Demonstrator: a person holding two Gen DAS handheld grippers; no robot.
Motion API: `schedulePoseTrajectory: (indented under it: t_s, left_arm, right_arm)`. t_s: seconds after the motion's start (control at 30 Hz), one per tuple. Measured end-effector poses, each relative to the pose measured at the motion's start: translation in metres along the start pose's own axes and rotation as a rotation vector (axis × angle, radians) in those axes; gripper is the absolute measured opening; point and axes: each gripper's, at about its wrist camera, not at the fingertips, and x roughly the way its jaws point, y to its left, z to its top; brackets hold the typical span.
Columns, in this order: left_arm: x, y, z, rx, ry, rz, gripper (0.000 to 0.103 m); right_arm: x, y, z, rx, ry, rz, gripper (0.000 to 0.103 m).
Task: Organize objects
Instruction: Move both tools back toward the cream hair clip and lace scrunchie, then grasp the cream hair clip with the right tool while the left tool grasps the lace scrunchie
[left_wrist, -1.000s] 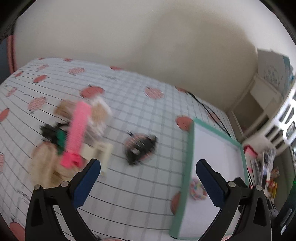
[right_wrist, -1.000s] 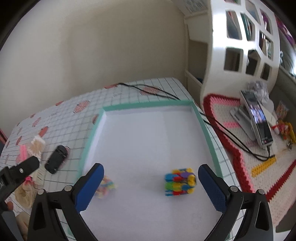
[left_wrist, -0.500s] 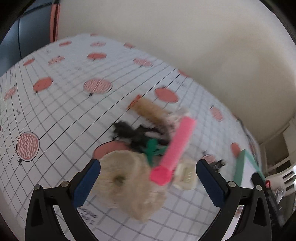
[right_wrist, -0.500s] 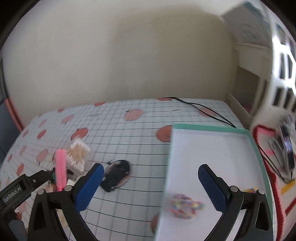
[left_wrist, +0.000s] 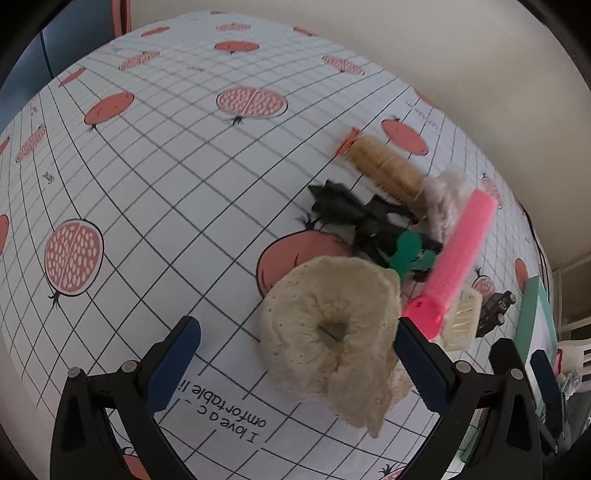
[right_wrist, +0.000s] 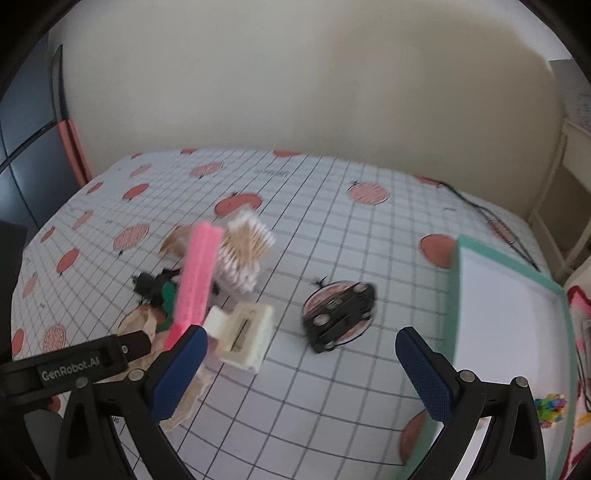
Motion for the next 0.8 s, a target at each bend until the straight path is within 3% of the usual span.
schedulePoseTrajectory:
  t_s: [0.2,0.43,0.8]
  left_arm:
    - [0.002,0.005,0.0,-0.018,0.014,-0.002,0.102]
    - [0.0,0.007,0.002,-0.023,0.011,0.007,0.098]
    - [-0.004,0.002,0.003,0.004,0.015,-0.026,0.073]
  right_arm:
    - [0.015,0.002,-0.005,0.016,0.045,0.016,0.102]
    - [0.027,-0.002,-0.006,0.085,0.083,0.073,0.089]
    - [0.042,0.005,-0.01,0.149,0.129,0.132,0.071]
